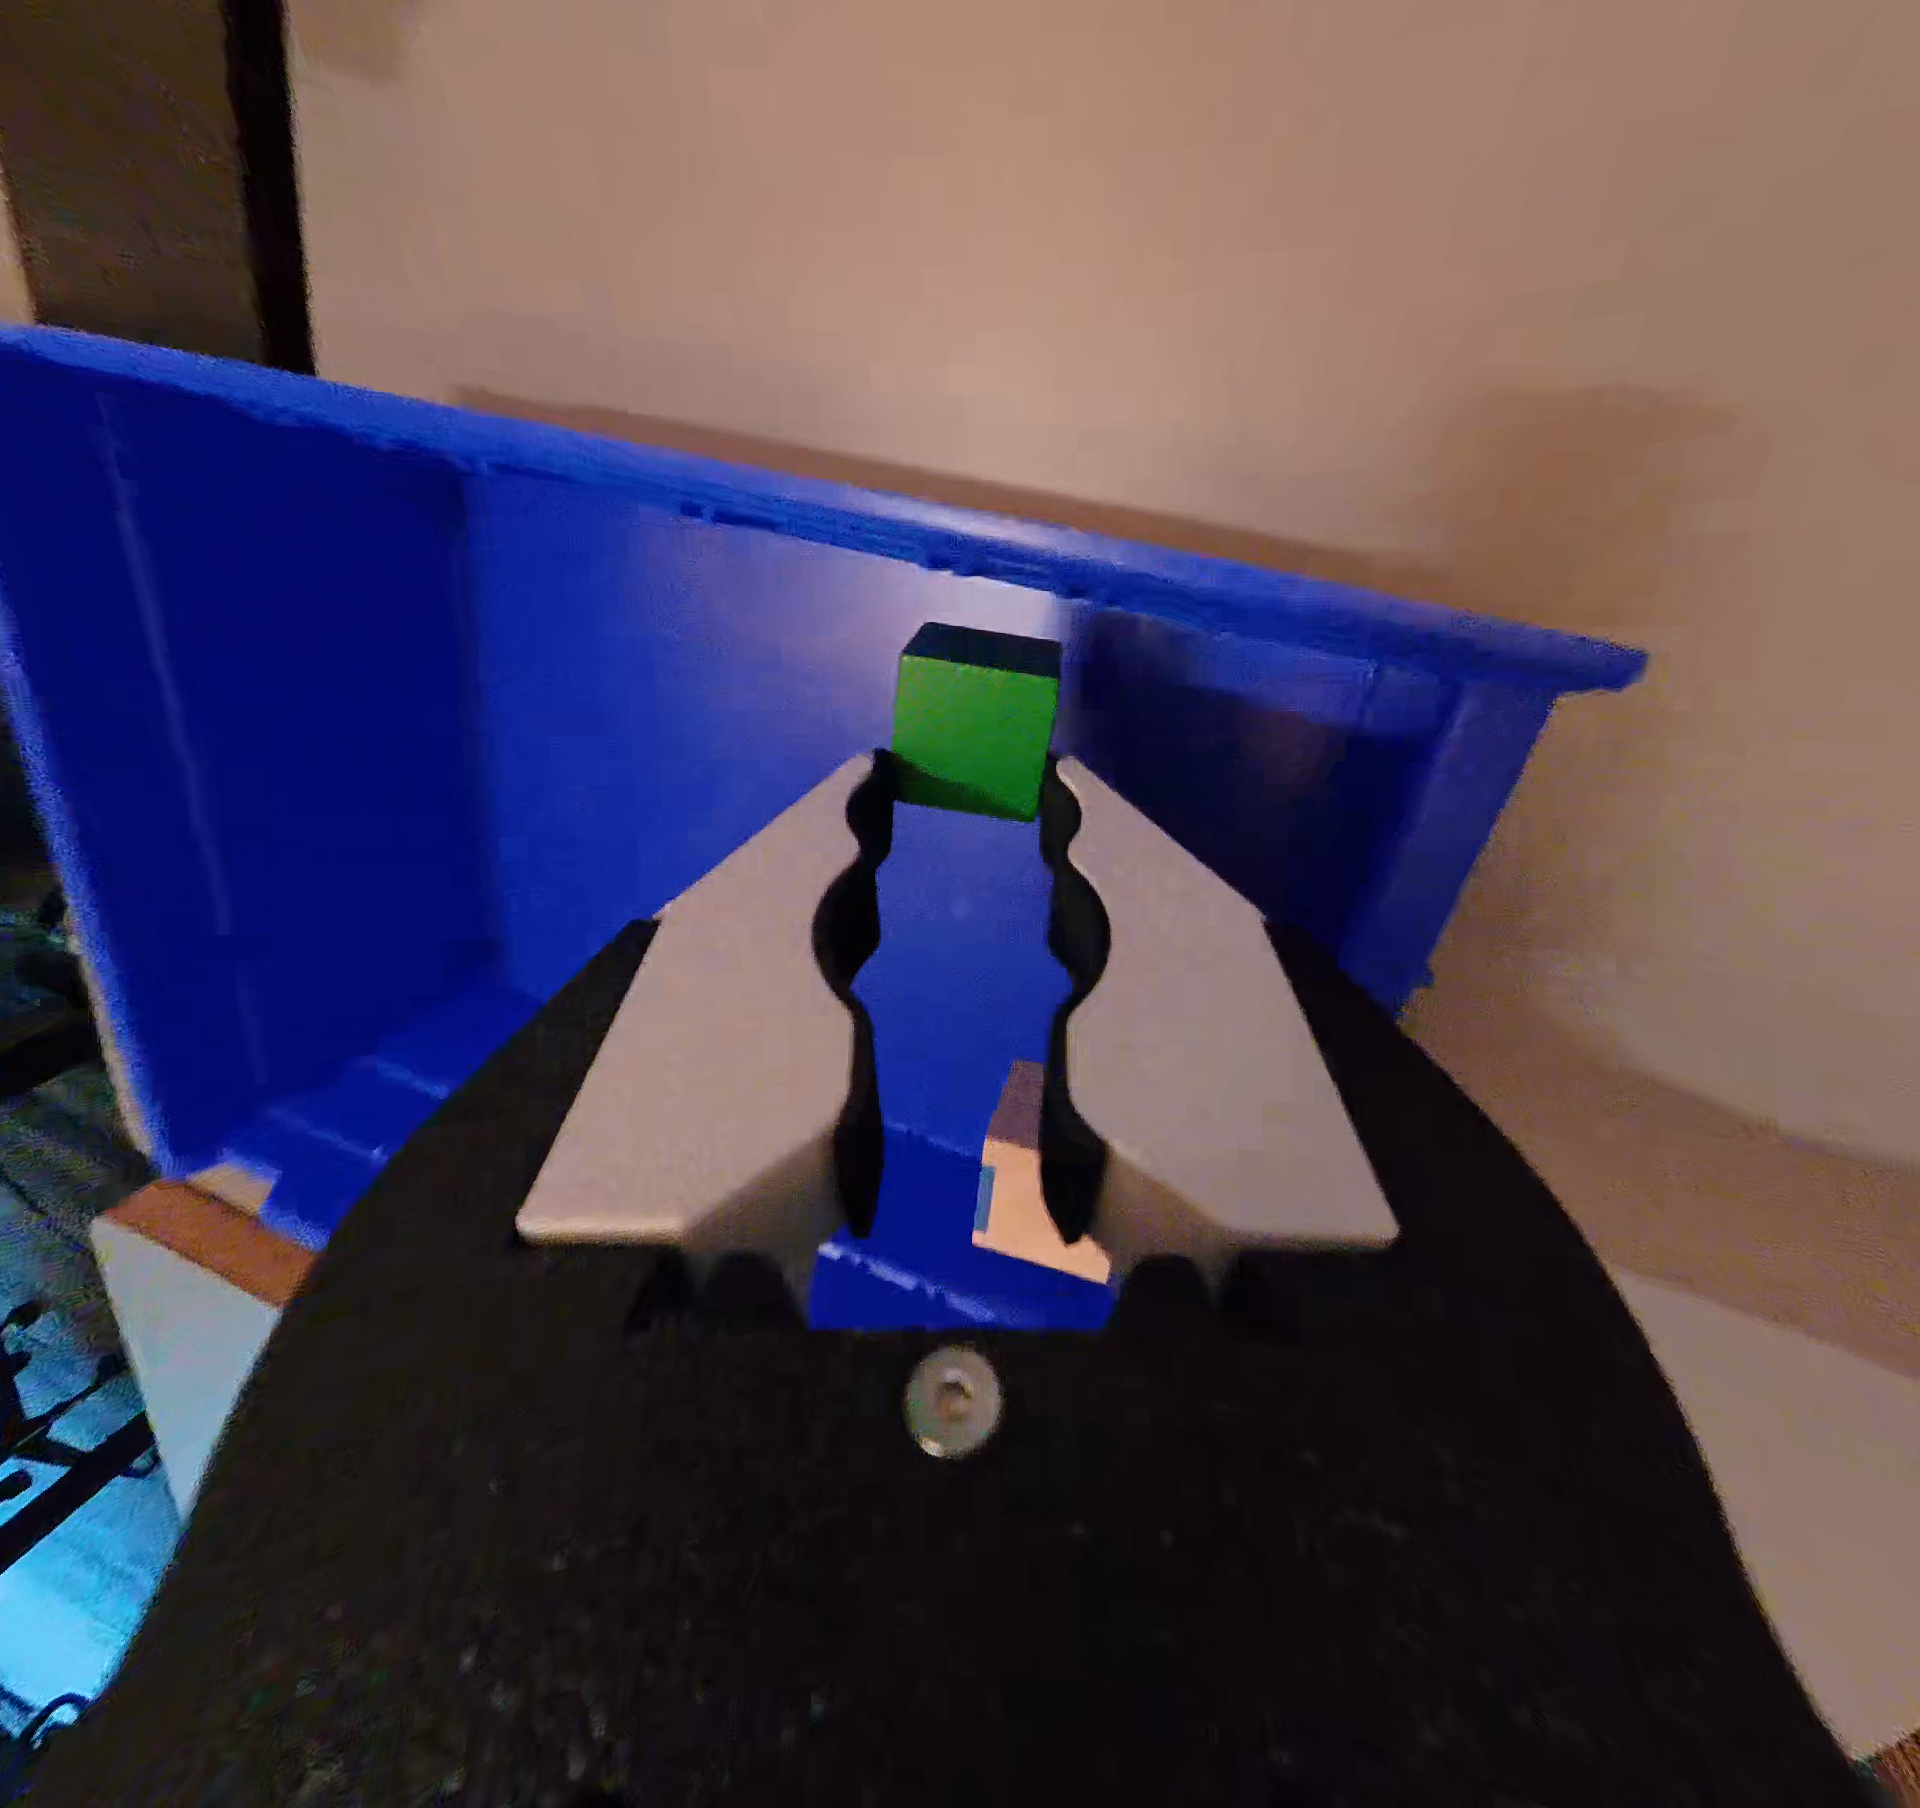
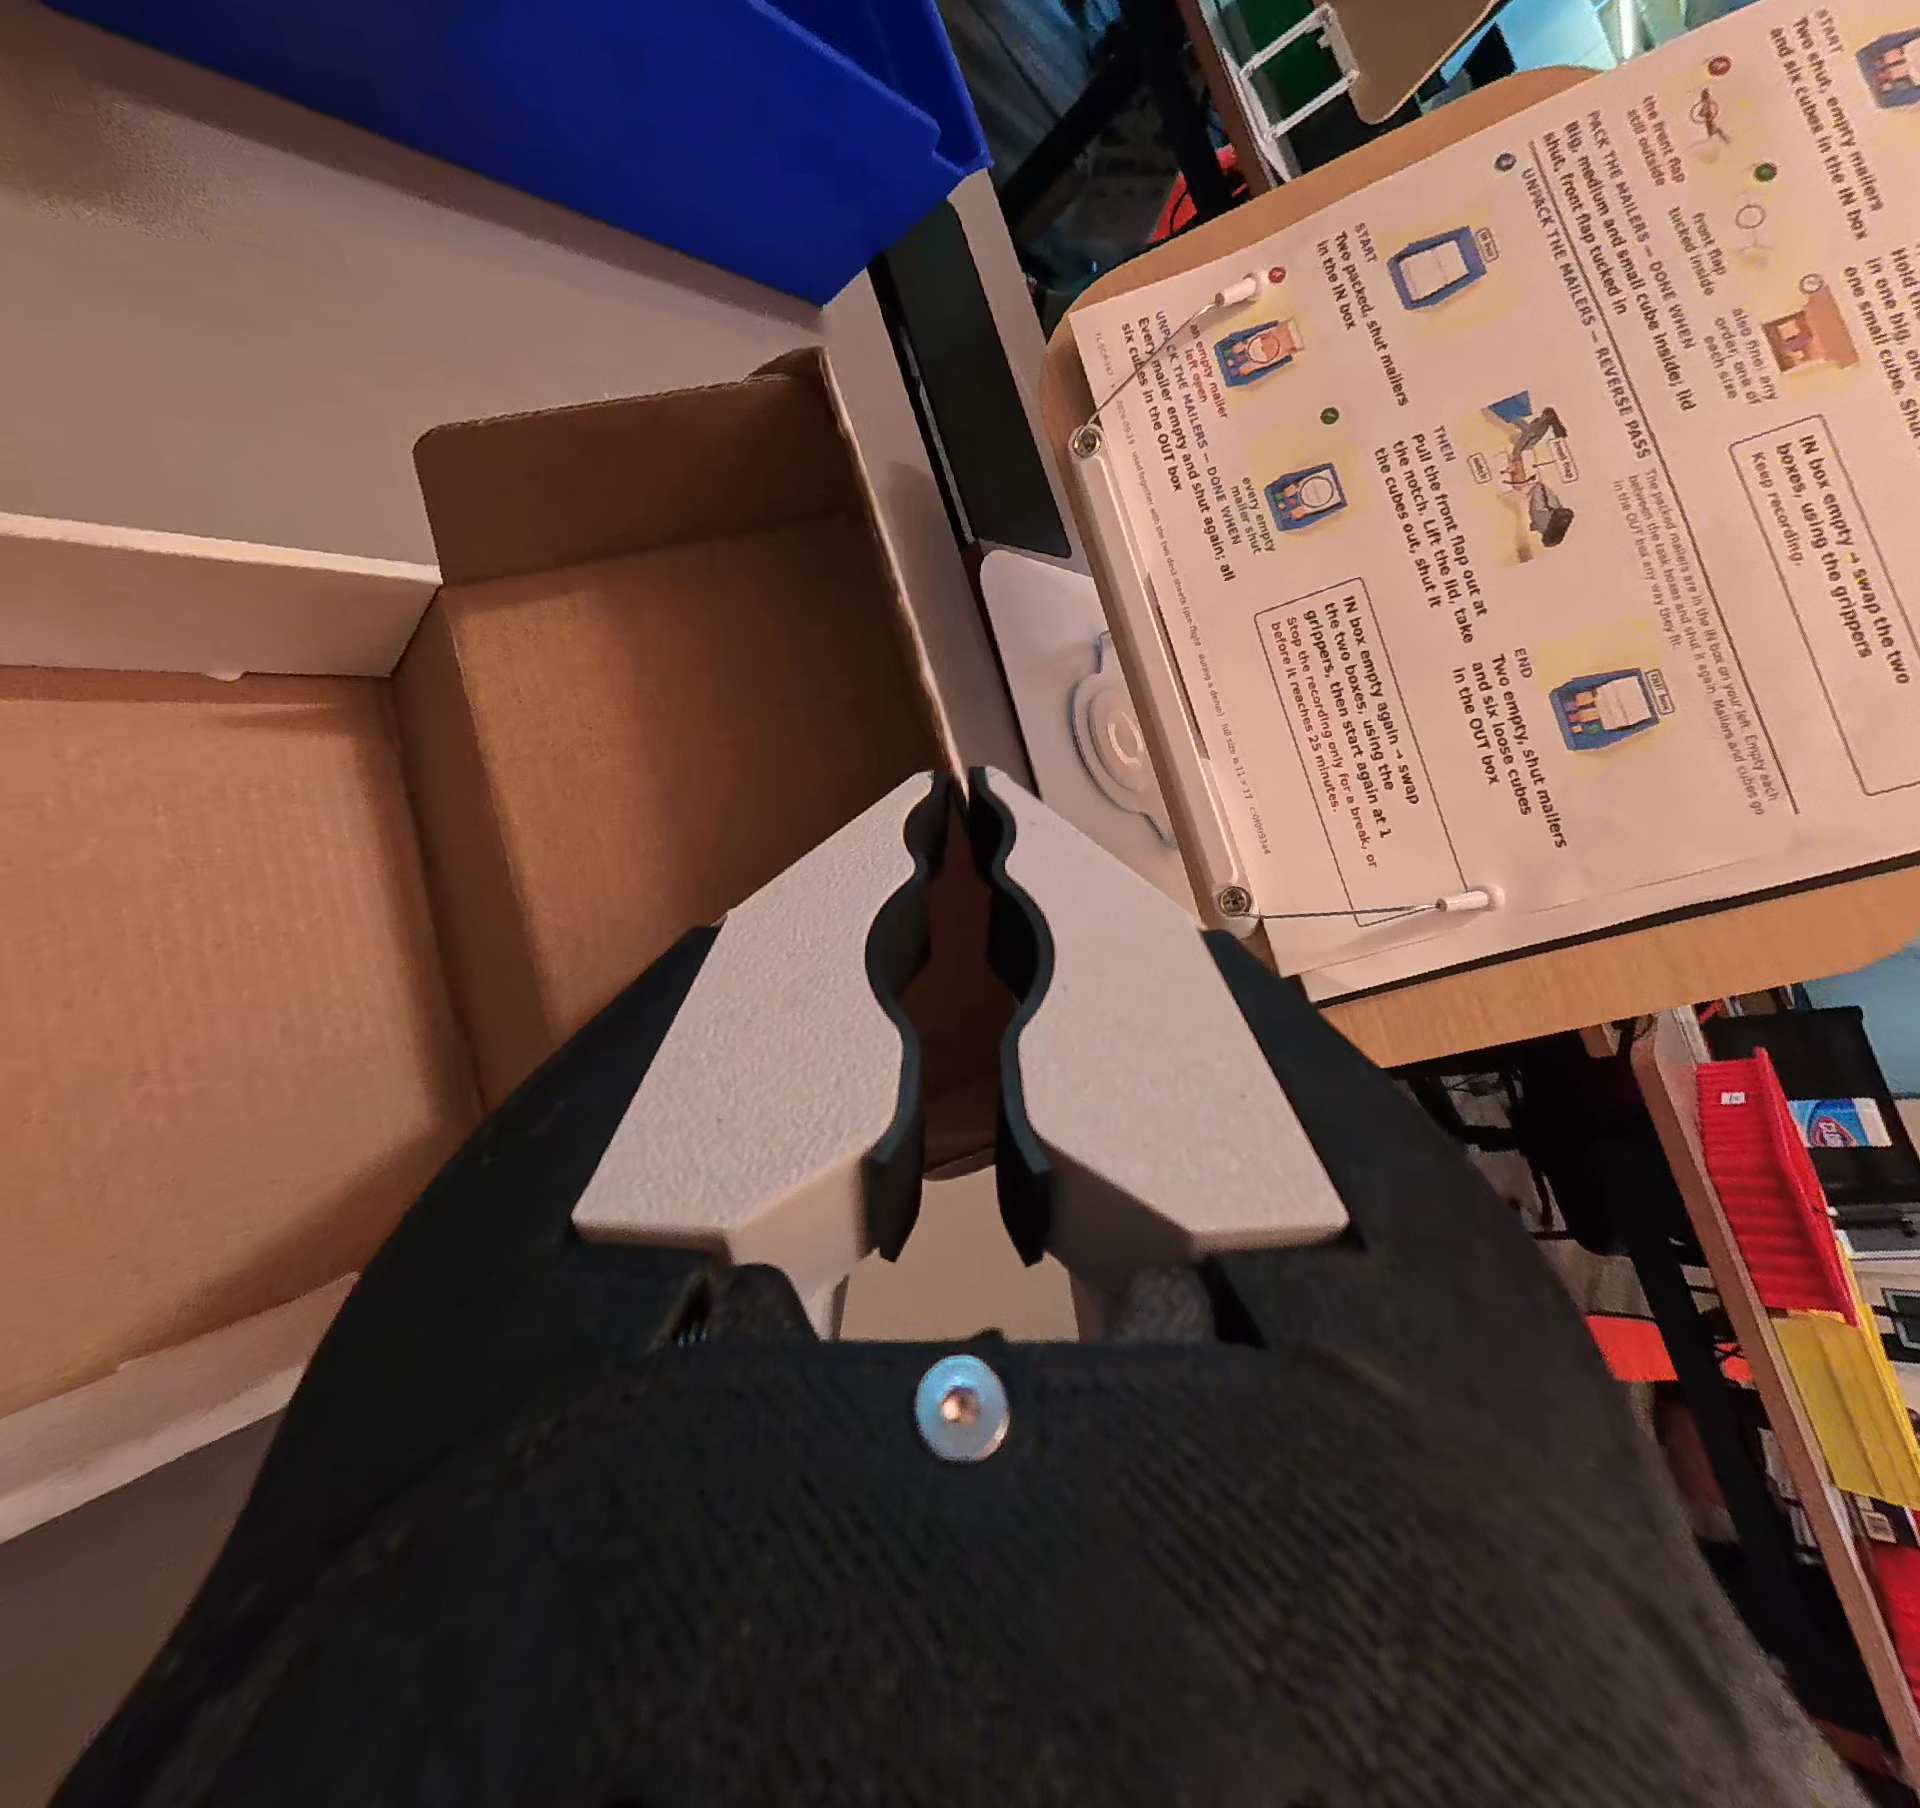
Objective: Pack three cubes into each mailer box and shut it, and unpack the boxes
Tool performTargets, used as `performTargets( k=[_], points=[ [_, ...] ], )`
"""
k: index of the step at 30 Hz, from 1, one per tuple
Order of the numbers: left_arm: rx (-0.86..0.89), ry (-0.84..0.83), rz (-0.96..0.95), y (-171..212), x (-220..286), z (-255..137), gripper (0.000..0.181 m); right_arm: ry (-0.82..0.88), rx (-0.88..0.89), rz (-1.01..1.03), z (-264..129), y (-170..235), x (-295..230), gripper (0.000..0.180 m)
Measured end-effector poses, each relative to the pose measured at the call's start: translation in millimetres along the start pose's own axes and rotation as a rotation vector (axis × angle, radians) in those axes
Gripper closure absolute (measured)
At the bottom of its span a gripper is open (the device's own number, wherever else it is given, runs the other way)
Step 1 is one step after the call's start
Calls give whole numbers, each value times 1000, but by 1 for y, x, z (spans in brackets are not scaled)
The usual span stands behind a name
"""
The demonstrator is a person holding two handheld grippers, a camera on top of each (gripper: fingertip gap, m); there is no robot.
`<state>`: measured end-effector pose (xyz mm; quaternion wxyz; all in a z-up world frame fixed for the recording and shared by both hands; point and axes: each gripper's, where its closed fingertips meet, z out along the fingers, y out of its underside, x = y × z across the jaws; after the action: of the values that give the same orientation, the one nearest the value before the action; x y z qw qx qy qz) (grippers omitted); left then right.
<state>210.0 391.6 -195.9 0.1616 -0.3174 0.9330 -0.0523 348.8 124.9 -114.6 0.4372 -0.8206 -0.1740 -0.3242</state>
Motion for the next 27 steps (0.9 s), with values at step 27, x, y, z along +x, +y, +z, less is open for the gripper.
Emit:
performTargets(
  k=[27],
  points=[
    [-17, 92, 21, -216, 145, 36, 156, -52, 154, 179, 9, -13, -1, 177]
  ],
)
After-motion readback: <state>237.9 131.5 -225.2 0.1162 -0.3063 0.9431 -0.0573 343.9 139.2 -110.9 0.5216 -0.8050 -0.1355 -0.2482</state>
